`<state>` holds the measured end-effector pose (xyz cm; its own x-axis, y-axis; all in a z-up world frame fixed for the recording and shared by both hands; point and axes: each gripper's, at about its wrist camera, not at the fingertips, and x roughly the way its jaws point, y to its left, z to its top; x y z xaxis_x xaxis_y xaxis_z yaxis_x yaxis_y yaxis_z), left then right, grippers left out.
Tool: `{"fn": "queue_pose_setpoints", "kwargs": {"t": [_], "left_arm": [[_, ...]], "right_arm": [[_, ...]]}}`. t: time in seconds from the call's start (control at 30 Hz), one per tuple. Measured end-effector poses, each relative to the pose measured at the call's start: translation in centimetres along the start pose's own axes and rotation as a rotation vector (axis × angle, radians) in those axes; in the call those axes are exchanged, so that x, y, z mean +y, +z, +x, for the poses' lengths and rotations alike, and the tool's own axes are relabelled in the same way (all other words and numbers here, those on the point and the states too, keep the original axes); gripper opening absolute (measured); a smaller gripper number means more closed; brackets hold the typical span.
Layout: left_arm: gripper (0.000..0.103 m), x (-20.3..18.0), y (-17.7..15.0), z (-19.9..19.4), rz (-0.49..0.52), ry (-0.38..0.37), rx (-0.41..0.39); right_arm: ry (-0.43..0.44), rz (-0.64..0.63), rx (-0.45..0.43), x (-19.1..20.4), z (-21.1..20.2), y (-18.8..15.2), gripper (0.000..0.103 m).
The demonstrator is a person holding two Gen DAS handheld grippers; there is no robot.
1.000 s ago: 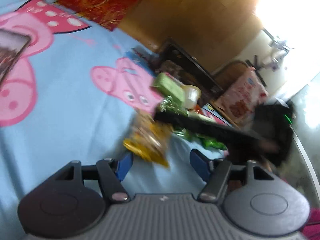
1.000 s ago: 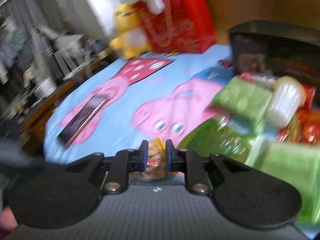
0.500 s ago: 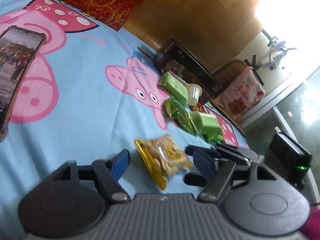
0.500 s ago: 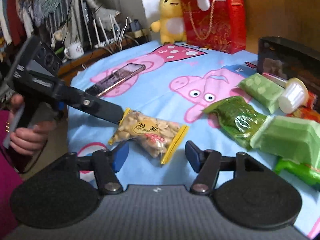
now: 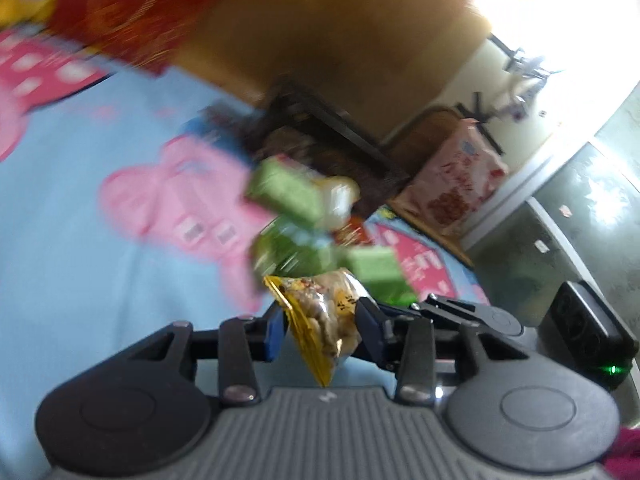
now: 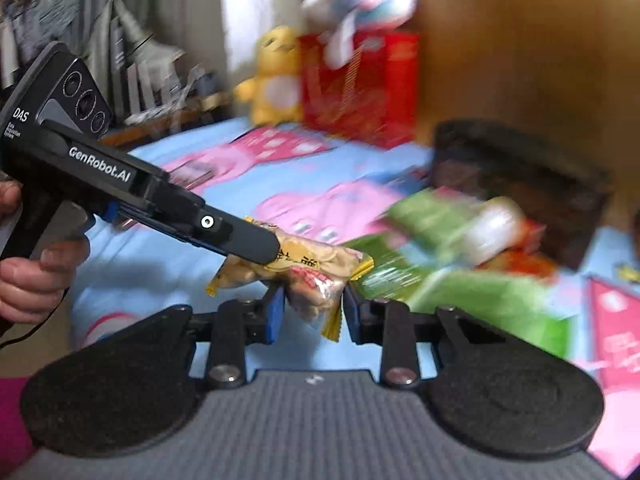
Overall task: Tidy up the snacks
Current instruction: 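Carry the yellow bag into the black tin and open the left gripper, then move the left gripper back to the translucent green bag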
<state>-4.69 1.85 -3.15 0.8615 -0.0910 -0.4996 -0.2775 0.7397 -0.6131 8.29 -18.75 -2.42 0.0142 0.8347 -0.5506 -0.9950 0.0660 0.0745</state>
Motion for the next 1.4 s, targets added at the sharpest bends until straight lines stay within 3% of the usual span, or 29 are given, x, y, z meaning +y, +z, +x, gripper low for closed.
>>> {"fn": "queue_pose_setpoints", "kwargs": {"t": [0.1,0.3,0.5,0.6,0.67,0.7,0.73,0.93,1.03,1.2,1.3,1.4], "left_arm": [[0.037,-2.4,3.6,2.9,0.074,-0.025,-0.013],[0.037,-7.6,10.9,8.9,0.205,-0.041,-0.132],[0.036,-7.8,14.3,15.0,0.196,0.023,-0.180],[0.038,-7.1,14.7,17.0,0.195,0.086,-0.173],[0.051,-6.6,14.9,17.8,0.191,0.130,-0.170],[0.068,-6.5,14.9,18.0,0.186,0.150,-0.170],[0.078,-6.5,14.8,18.0,0.182,0.166,-0.177],[0.082,-7.0,13.4,14.5,0.224,0.143,-0.224],[0.082,-7.3,11.5,11.4,0.246,0.086,-0.230],[0.082,-6.2,5.5,6.1,0.294,0.055,-0.203],[0.082,-4.6,1.8,4.2,0.305,0.115,-0.185],[0.082,-3.2,-1.1,2.4,0.299,0.200,-0.216]], "right_arm": [[-0.098,0.015,-0.067,-2.9,-0.9,1.6,0.034],[-0.267,0.074,-0.201,-9.7,-1.1,6.1,0.034],[-0.326,0.145,-0.190,-15.7,2.4,8.1,0.034],[-0.346,0.148,-0.151,-16.6,4.3,8.1,0.037],[-0.383,0.133,-0.127,-16.6,5.5,8.3,0.052],[-0.399,0.123,-0.122,-16.5,5.4,7.9,0.057],[-0.408,0.112,-0.127,-16.2,5.3,7.9,0.064],[-0.418,0.088,-0.163,-14.3,2.7,6.8,0.068],[-0.361,0.130,-0.196,-12.9,0.0,5.3,0.068],[-0.209,0.201,-0.192,-9.7,-2.8,2.0,0.068],[-0.167,0.131,-0.152,-6.6,-3.0,0.2,0.068],[-0.147,0.038,-0.084,-3.6,-1.6,-0.8,0.070]]}}
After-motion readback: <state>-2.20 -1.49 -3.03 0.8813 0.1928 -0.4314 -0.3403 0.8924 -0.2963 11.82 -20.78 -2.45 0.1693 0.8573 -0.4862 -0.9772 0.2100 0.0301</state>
